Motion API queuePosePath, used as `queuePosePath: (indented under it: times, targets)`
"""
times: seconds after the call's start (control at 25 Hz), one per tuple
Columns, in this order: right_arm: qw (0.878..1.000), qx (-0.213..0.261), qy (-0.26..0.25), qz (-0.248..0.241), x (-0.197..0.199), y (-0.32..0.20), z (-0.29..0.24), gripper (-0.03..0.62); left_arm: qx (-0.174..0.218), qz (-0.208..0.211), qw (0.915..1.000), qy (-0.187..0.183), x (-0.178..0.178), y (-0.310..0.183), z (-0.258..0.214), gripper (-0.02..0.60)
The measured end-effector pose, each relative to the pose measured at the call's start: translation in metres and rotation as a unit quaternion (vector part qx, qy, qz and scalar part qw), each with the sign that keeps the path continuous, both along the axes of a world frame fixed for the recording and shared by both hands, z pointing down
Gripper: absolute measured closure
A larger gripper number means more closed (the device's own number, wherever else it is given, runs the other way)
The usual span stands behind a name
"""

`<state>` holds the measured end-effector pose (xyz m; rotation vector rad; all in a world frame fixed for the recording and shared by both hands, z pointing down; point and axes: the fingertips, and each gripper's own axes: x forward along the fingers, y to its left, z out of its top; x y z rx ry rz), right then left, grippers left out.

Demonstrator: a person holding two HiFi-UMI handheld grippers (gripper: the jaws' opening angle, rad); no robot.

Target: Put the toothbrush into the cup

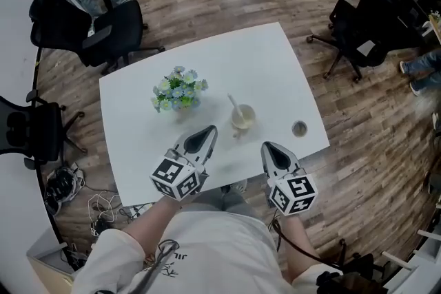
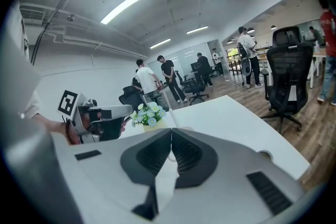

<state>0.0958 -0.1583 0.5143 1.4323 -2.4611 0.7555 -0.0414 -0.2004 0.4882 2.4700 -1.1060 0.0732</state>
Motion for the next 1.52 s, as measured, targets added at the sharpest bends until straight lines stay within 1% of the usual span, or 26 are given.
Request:
queuePosePath:
  times: [0.12,0.28,0.36,0.48,0.64,0.84,1.0,1.12,1.32,1.52]
  targets:
    - [1.0,0.01,0.004,-0.009,-0.006,0.007,-0.014,0.576,-0.007,0.012,0.9999,-0.01,-0.001,0.016,-0.009,0.568]
    - [1.0,0.023,0.007,-0.018,-0.016,0.016,-0.031,0.576,-0.011,0.023,0.9996,-0.009,0.0,0.036,-0.021,0.568]
    - [0.999,0.027,0.008,-0.019,-0.02,0.021,-0.036,0.576,-0.012,0.024,0.9996,-0.012,0.0,0.044,-0.025,0.568]
    - [0.999,0.037,0.01,-0.016,-0.023,0.026,-0.042,0.576,-0.004,0.022,0.9995,-0.021,0.001,0.052,-0.032,0.568]
    - [0.999,0.04,0.007,-0.008,-0.026,0.034,-0.042,0.576,-0.003,0.022,0.9996,-0.019,0.002,0.062,-0.034,0.568]
    - [0.999,0.047,0.01,-0.005,-0.031,0.039,-0.045,0.576,-0.007,0.007,0.9997,-0.024,-0.008,0.069,-0.03,0.569]
    - [0.998,0.05,0.015,-0.018,-0.036,0.04,-0.048,0.576,0.002,0.013,0.9991,-0.04,-0.006,0.072,-0.031,0.568]
    - [0.997,0.06,0.03,-0.033,-0.04,0.041,-0.053,0.576,0.008,0.019,0.9986,-0.049,-0.003,0.075,-0.033,0.568]
    - [0.997,0.061,0.032,-0.043,-0.047,0.041,-0.056,0.576,0.005,0.029,0.9985,-0.047,0.001,0.082,-0.033,0.568]
    - [0.997,0.057,0.027,-0.05,-0.047,0.042,-0.056,0.576,0.004,0.029,0.9984,-0.047,0.004,0.082,-0.034,0.569]
